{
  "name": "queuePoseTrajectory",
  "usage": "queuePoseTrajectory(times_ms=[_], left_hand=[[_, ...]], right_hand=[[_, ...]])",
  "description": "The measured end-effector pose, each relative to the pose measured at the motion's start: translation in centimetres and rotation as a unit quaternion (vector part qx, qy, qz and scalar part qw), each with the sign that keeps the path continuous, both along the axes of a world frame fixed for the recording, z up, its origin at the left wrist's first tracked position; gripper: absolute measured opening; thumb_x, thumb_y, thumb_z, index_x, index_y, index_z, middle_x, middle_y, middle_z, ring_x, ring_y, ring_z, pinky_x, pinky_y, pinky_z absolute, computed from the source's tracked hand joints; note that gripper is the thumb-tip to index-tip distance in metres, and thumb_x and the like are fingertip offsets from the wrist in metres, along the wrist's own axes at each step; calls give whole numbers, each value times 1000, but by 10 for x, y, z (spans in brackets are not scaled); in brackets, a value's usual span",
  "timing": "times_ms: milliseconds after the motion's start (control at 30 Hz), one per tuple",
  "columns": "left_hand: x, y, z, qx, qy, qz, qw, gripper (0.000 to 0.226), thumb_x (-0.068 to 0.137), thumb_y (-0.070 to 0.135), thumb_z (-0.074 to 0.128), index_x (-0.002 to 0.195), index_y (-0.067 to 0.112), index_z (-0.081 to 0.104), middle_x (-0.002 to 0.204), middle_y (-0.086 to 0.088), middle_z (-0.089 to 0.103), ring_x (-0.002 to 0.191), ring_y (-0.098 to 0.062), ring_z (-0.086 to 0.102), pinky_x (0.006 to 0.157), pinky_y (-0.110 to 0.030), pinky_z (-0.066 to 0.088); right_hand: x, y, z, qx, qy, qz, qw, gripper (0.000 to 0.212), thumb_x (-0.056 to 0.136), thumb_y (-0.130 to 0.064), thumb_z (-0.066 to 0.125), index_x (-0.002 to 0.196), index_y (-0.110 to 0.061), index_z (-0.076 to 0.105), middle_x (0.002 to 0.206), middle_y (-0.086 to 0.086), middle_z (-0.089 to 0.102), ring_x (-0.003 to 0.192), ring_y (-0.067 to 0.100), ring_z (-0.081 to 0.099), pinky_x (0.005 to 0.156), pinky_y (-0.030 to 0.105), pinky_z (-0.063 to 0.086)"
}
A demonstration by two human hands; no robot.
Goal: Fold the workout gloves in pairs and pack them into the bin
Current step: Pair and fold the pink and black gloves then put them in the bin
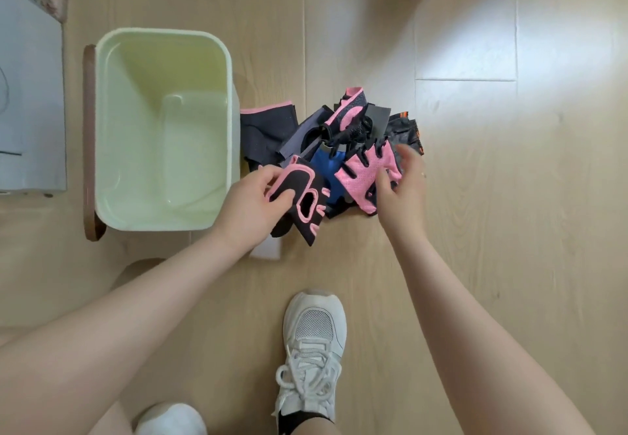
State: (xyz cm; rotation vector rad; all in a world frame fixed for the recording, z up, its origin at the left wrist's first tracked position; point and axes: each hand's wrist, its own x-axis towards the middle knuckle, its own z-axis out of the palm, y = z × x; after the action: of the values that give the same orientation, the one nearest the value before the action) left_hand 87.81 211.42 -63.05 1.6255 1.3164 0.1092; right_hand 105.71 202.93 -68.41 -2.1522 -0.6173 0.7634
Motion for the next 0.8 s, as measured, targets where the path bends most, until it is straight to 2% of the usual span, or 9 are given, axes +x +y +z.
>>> queuePoseTrajectory(times_ms=[100,233,333,433,500,567,633,733,800], left_hand=[[-1,4,5,8,5,-3,1000,23,84,12,53,106,14,60,94,0,64,80,-13,58,63,-12,42],[-4,10,16,6,2,-1,1000,23,82,9,53,103,16,61,91,1,65,76,-8,57,61,-8,41],[-6,14,25,12,-2,7,1000,21,83,10,53,102,15,61,90,1,66,77,-10,58,60,-7,42],[-8,18,35,18,-2,8,1000,18,83,11,53,98,17,61,80,7,63,72,-2,56,56,-6,42],[-11,20,42,22,3,7,1000,16,82,11,52,95,15,60,79,5,62,72,-9,56,58,-12,42],[-13,22,47,24,12,8,1000,16,82,11,51,94,12,60,85,-4,65,77,-20,58,62,-20,41],[-15,21,49,22,22,7,999,16,81,12,51,94,11,61,89,-8,66,81,-25,58,64,-22,41],[-16,22,50,28,22,0,999,14,81,12,51,93,12,60,88,-8,65,79,-23,56,62,-20,39],[-17,22,49,28,15,6,999,13,82,12,51,92,14,60,85,-5,63,76,-20,54,61,-19,39]], right_hand=[[3,31,11,21,-40,68,997,46,91,-20,46,136,-14,36,144,5,40,134,20,33,112,38,30],[15,68,7,-54,-82,121,988,53,92,-24,46,142,-12,29,151,14,30,141,28,23,115,44,23],[25,87,7,-132,-172,270,938,48,93,-30,44,140,-25,34,151,10,32,139,30,25,114,47,18],[30,88,10,-192,-168,423,869,34,95,-28,38,127,-25,50,120,9,62,113,30,53,100,44,35],[29,75,16,-230,-118,441,859,28,95,-28,37,107,-18,60,95,8,65,98,30,59,90,42,45],[27,58,20,-287,-105,458,835,24,94,-31,41,95,-15,59,88,5,62,95,29,59,85,41,45],[26,48,20,-286,-146,419,849,19,93,-28,44,99,-13,55,98,7,63,96,31,57,84,41,42],[25,60,19,-184,-217,343,895,24,93,-13,43,116,-11,49,126,12,51,103,35,53,75,41,46],[23,76,16,-172,-245,400,866,49,89,0,42,135,-19,37,147,8,32,118,34,43,76,42,48]])
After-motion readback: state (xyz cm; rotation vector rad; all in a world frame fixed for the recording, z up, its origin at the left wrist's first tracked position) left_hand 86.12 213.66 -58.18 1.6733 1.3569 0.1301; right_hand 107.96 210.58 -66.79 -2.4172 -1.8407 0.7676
